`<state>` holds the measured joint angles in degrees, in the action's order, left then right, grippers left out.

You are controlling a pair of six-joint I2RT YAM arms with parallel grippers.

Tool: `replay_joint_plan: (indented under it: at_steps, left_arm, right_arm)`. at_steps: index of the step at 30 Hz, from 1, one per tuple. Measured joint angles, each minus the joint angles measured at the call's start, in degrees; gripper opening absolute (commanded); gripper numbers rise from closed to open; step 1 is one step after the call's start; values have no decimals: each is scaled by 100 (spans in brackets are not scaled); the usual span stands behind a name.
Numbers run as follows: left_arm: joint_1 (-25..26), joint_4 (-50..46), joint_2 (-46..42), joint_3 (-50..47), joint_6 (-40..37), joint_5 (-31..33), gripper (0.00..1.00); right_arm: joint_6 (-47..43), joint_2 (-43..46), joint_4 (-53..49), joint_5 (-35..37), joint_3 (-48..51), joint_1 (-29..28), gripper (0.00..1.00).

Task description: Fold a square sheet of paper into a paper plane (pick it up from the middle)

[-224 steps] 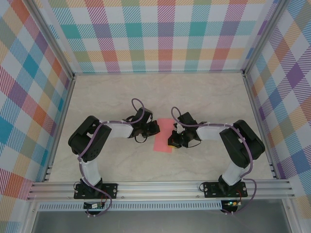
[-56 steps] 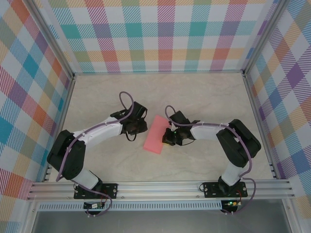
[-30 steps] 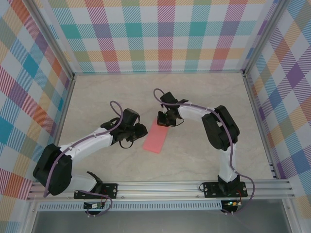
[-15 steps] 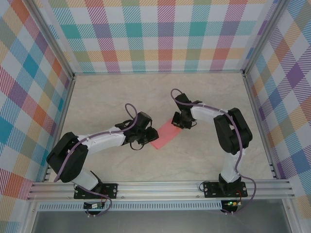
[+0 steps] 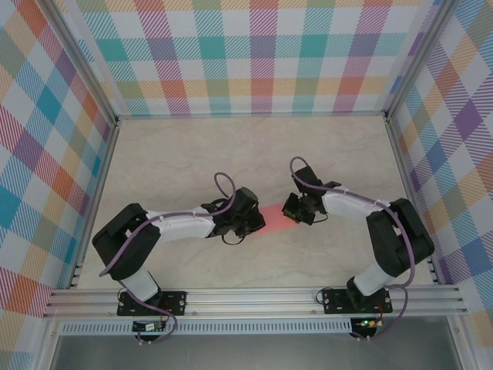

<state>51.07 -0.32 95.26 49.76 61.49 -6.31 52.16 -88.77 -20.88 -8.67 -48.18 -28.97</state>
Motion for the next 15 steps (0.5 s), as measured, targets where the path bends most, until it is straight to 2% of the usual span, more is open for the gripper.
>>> replay_joint_plan:
  at_steps: [5,8,15]
  left_arm:
    - [173,455,177,-74,306,173,0]
    - [245,632,181,-186,422,269,0]
    - [286,831,326,-256,581,341,0]
  right_arm:
    - [-144,428,1008,-879,470,0,0]
    - [-142,435,1405,-1270,866,0,0]
    - [-138,398,1711,-1707,1228,-31,0]
